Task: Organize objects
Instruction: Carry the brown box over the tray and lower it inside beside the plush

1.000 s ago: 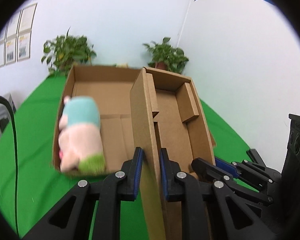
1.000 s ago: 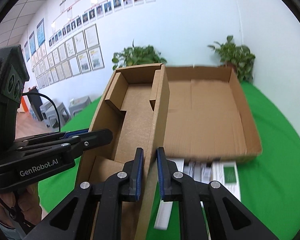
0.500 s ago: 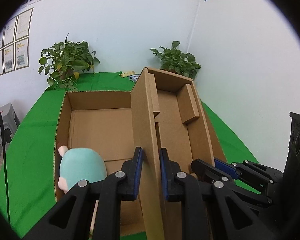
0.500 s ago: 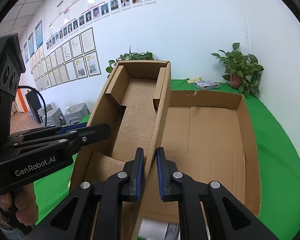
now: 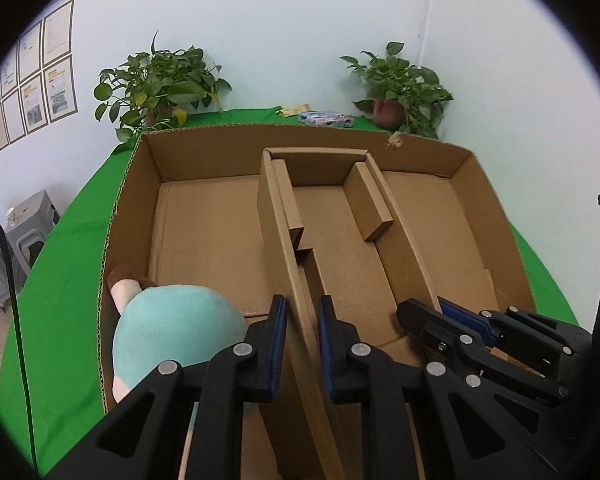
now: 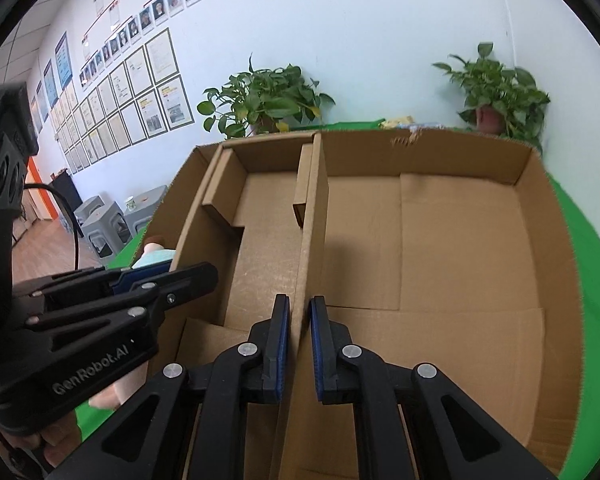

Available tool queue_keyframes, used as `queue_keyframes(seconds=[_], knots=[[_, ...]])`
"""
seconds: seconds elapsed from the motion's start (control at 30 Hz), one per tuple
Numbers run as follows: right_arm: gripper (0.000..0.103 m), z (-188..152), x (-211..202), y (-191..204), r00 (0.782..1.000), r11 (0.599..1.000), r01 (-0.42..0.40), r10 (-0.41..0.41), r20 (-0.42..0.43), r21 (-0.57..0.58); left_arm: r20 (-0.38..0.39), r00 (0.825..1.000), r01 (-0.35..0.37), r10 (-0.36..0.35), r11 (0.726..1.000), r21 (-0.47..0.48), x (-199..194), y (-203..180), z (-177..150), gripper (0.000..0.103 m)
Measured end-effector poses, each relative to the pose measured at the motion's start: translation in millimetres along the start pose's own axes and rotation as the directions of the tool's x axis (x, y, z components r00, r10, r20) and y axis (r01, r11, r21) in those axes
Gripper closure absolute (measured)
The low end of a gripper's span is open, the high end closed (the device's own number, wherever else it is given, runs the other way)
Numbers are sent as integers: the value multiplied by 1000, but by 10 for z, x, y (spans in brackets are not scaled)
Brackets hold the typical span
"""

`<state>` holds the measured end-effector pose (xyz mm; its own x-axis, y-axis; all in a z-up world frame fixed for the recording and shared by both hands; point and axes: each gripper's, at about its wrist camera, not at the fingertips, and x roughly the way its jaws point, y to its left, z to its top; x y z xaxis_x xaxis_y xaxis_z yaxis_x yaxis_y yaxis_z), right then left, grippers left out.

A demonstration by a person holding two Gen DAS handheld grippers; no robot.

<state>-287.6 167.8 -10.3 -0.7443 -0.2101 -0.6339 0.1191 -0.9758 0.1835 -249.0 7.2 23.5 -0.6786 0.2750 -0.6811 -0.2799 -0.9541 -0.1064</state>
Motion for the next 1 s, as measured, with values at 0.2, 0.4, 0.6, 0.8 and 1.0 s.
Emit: queue_keyframes(seconds=[0.2,0.4,0.6,0.8,1.0], knots=[[95,78,396,-85,1000,1000,-11,11,-21,27,-9,999,-36,36,999,16,140,25,36,90],[95,-29,816,-161,996,996,-36,43,-75,84,-55,996,-70,71,997,24,311,64,-44,90],[96,-136,1107,-156,992,995,-35,46,-117,92,-63,994,-96,95,995,-6,318,152,-39,89],[95,-143,1268,-107,994,997,-14,22,-106,74,-52,995,-89,88,996,-20,195,205,-39,89],[94,-182,1232,-56,995,999,-4,8,-100,39,-31,995,-94,94,996,6,47,208,-118,89]])
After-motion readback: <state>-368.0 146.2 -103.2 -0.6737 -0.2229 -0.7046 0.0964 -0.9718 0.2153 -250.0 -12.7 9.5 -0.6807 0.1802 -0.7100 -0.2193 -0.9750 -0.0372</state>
